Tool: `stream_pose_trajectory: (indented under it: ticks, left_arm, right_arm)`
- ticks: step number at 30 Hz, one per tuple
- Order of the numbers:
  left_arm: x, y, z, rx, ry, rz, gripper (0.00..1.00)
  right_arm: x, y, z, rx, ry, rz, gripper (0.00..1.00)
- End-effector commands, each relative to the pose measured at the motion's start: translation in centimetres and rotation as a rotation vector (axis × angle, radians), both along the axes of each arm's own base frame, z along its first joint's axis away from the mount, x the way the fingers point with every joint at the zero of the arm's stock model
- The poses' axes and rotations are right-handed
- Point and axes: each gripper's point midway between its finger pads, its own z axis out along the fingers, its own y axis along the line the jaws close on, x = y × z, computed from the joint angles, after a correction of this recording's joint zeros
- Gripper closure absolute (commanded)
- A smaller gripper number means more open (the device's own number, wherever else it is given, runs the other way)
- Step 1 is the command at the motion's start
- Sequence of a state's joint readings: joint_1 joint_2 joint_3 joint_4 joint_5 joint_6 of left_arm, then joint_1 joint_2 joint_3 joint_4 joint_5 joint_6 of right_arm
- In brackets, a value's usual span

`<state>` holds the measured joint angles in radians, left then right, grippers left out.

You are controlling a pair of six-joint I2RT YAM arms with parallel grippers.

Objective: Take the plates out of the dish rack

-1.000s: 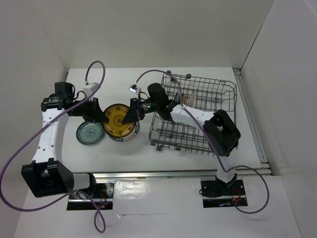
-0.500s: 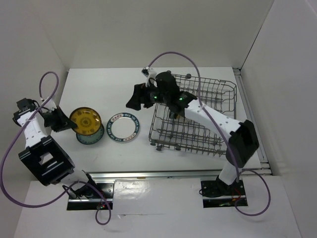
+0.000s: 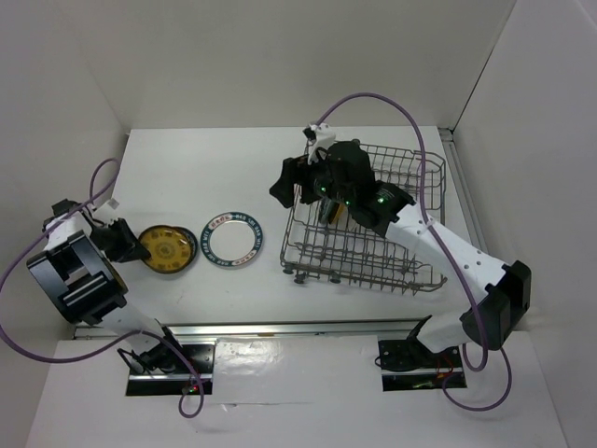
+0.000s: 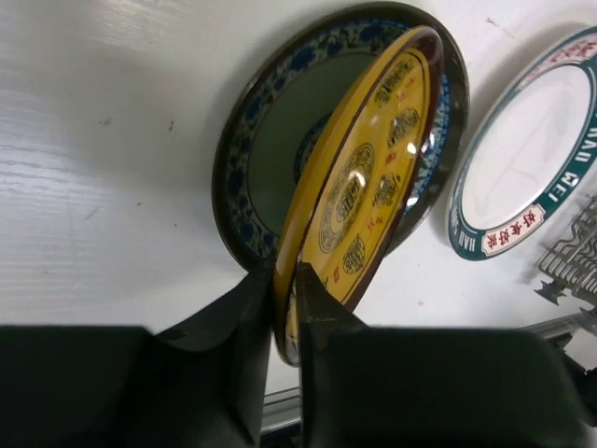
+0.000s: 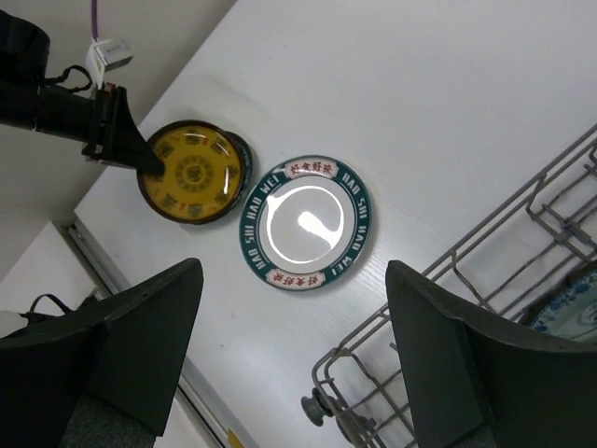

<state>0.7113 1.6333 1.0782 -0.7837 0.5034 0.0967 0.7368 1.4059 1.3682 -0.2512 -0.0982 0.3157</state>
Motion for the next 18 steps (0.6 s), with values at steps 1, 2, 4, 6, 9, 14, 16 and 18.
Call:
stream_pose_trajectory:
  ticks: [1,2,4,6,9,14,16,18]
  left_arm:
    - [0.4,-0.2,-0.6,-0.025,-0.011,-0.017,0.70]
    - [0.2,-0.3,-0.8,-0.037,0.002,-0.017,0.67]
    - [0.1,-0.2,-0.9,-0.031,0.012,-0.028,0.56]
    - [0.0,0.1,-1.1,-0.016,0.019,-0.034,0.47]
    - [0.0,0.6,-0.8,0.010,0.022,-0.042,0.33]
    - [-0.3,0.8,0.0,0.074,0.029,-0.092,0.28]
    - [-0.2,0.9,1.1,0.115,0.010,-0.108,0.28]
    - [-0.2,1.2,1.7,0.144,-0.002,-0.105,0.28]
  right_arm:
    - [0.0,-1.7,1.1,-0.015,-0.041,-0.048,0.13]
    - [0.0,-1.7,1.1,-0.015,-0.041,-0.048,0.13]
    - [0.0,-1.7,1.1,-0.015,-0.041,-0.048,0.13]
    - [-0.1,-1.8,0.9,-0.021,-0.035,-0.048,0.13]
    - [-0.1,-1.8,0.9,-0.027,-0.041,-0.046,0.13]
    - [0.7,-4.0,0.6,-0.086,-0.004,-0.172,0.13]
    - [1.7,-7.6,-1.4,-0.200,0.065,-0.353,0.11]
    - [3.1,-11.1,-2.5,-0.241,0.133,-0.491,0.08]
